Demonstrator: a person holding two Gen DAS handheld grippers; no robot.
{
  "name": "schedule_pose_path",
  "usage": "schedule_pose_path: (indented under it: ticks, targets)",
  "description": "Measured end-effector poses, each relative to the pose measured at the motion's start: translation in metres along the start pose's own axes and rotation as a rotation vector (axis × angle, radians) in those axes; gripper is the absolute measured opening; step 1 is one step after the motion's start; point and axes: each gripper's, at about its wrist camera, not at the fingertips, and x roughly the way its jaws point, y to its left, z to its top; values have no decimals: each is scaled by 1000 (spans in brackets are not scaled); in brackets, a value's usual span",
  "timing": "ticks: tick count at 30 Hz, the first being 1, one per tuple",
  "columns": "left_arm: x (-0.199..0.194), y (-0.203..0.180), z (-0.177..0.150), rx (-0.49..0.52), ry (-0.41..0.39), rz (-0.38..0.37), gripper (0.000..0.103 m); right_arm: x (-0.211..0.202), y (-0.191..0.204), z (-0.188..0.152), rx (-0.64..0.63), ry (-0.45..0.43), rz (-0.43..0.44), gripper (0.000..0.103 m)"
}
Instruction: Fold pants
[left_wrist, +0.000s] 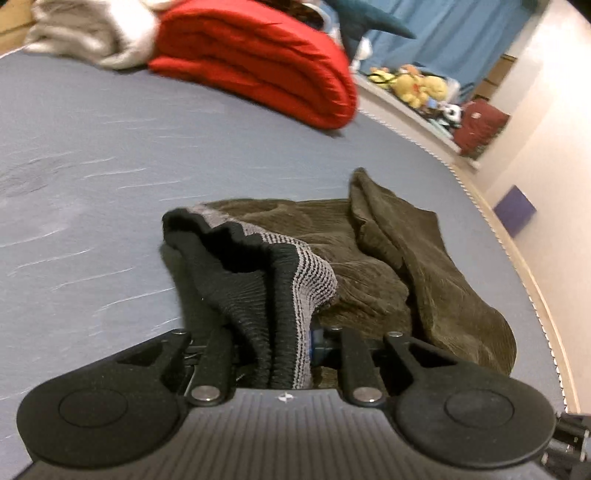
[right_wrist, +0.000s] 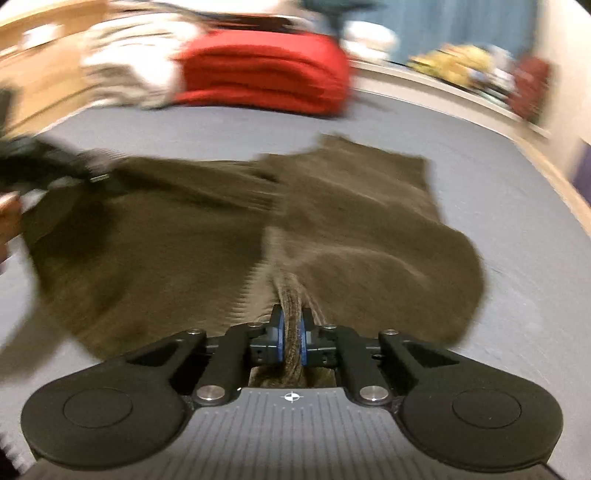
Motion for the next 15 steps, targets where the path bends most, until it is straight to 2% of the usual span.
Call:
schedule_pose_path:
  ticks: [4,7,9,11,13,15]
  targets:
    - [-37,41,-10,-50,57,31,19,-12,53,-10,-120,35,149,8]
    - [-61,73,-18,-78,94,32,19,-20,81,-22,-179,84,205,8]
    - [-68,92,-24,-68,135,23,20,-24,92,-31,-188,138,216,8]
    - [-62,108,-34,-93,194,32,22,-25,100,-40,-220,193,186,8]
    - [-52,115,-42,-80,263,67,28,-25,104,-50,-274,238,137,7]
    - [-47,113,-42,-54,265,113,35,-24,104,-56,-296,281,122,7]
